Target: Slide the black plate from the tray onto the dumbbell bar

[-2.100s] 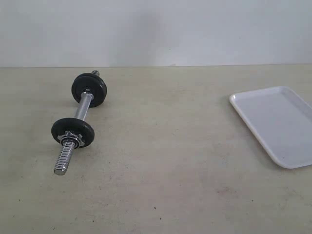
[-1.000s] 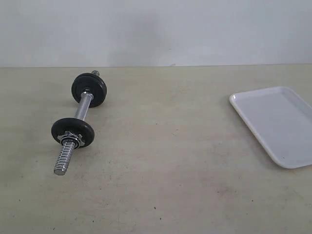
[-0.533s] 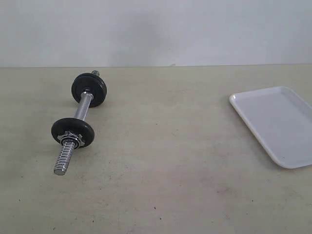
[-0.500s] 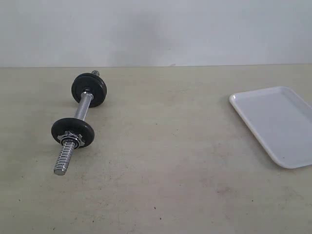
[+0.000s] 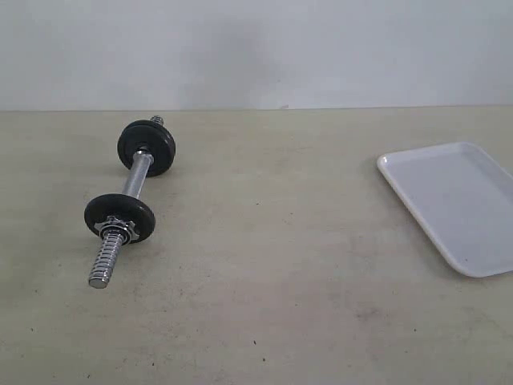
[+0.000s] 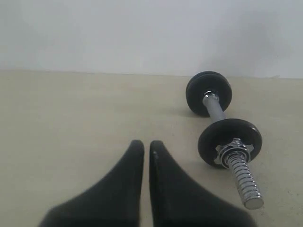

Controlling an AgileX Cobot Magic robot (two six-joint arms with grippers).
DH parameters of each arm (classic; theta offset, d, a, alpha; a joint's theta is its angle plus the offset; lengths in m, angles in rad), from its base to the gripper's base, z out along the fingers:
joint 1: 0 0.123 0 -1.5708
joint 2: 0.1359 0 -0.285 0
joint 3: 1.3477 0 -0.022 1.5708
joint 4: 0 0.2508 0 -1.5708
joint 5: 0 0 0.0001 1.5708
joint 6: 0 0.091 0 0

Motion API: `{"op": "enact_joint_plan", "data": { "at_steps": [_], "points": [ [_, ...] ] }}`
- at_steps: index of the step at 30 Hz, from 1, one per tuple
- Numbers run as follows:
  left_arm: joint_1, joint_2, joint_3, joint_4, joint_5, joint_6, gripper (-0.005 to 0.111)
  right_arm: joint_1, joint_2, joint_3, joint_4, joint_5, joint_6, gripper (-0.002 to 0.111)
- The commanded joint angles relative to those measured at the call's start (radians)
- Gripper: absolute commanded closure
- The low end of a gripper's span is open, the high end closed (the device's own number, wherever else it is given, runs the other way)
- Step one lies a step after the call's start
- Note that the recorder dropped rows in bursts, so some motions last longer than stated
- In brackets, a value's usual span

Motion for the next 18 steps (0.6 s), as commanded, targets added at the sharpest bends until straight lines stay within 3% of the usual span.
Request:
{"op": "enact_joint_plan", "data": {
  "at_steps": [1, 18],
  "points": [
    [-0.019, -0.004, 0.003, -0.011, -0.011, 0.006, 0.102, -0.001, -0.004, 0.0, 0.0, -0.012, 0.0, 0.109],
    [-0.019, -0.004, 0.003, -0.008, 0.021, 0.044, 0.102, -0.001, -0.004, 0.0, 0.0, -0.012, 0.0, 0.109]
  ]
}}
